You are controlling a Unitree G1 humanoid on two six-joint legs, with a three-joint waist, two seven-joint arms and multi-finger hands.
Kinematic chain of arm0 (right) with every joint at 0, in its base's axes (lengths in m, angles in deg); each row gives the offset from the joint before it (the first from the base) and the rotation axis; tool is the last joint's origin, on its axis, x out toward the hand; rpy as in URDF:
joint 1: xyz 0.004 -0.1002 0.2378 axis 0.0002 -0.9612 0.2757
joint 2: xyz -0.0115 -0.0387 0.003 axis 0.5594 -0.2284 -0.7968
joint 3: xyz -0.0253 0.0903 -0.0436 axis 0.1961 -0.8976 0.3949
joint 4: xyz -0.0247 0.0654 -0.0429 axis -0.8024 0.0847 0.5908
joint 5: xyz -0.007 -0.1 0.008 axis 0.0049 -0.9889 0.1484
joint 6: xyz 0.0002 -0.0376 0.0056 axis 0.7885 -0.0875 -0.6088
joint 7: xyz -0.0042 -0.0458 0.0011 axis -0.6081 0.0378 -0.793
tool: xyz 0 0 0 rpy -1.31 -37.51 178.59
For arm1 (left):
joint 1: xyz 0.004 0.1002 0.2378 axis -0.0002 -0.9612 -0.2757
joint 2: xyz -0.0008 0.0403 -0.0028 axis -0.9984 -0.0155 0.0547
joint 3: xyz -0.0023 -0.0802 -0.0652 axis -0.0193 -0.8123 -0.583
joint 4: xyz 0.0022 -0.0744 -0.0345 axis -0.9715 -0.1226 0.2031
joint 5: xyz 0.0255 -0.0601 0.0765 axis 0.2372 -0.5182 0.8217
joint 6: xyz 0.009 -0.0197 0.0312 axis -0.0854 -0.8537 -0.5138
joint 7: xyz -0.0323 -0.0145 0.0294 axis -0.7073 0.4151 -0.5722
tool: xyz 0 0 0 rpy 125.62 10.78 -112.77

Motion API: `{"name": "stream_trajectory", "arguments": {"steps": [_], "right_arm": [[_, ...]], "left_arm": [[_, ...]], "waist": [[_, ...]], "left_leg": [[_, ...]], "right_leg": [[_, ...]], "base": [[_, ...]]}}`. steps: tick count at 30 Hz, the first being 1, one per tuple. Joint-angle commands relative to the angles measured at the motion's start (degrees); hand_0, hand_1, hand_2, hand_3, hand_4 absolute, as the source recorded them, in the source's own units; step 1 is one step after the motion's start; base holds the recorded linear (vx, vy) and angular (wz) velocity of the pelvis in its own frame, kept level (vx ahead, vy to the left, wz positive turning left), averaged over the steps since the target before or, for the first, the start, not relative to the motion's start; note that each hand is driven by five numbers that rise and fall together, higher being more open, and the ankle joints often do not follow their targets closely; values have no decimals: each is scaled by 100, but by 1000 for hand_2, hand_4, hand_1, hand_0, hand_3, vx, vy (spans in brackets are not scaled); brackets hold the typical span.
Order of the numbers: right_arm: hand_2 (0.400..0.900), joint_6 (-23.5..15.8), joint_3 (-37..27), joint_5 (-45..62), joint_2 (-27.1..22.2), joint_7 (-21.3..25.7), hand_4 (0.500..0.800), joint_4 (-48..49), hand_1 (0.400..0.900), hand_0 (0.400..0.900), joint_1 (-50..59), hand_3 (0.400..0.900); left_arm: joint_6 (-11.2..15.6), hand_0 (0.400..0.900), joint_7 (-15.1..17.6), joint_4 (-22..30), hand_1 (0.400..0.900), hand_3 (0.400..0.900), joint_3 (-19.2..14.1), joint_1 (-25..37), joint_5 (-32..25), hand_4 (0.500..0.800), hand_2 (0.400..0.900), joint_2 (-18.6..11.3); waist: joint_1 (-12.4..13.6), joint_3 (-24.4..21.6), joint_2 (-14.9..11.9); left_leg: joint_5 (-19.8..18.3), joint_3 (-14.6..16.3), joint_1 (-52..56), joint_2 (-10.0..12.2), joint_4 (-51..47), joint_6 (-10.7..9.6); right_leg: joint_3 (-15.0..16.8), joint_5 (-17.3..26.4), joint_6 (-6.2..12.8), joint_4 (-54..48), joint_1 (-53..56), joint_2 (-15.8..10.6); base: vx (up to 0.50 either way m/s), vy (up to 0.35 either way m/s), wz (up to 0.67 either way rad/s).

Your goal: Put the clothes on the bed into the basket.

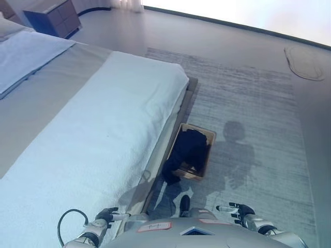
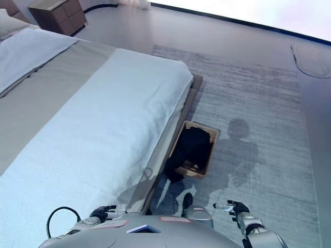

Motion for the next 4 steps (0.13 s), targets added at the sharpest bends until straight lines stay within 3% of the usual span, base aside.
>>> {"name": "stream_trajectory", "arguments": {"steps": [1, 4], "right_arm": [[900, -131, 139, -182, -243, 111, 800, 9, 900, 900, 356, 900], [900, -136, 188, -229, -197, 130, 800, 26, 900, 900, 317, 900]], "left_arm": [[126, 900, 212, -113, 900, 900, -43, 524, 114, 800, 900, 24], [133, 900, 234, -89, 900, 900, -45, 531, 74, 800, 900, 34]], "waist": [[-1, 188, 1], [4, 196, -23]], "left_leg": [[88, -158, -229, -205, 27, 41], [70, -198, -221, -230, 27, 64]], "right_leg": [[-137, -556, 261, 31, 499, 100], [-166, -553, 268, 31, 530, 73]], "base": [[-14, 35, 11], [-3, 19, 4]]}}
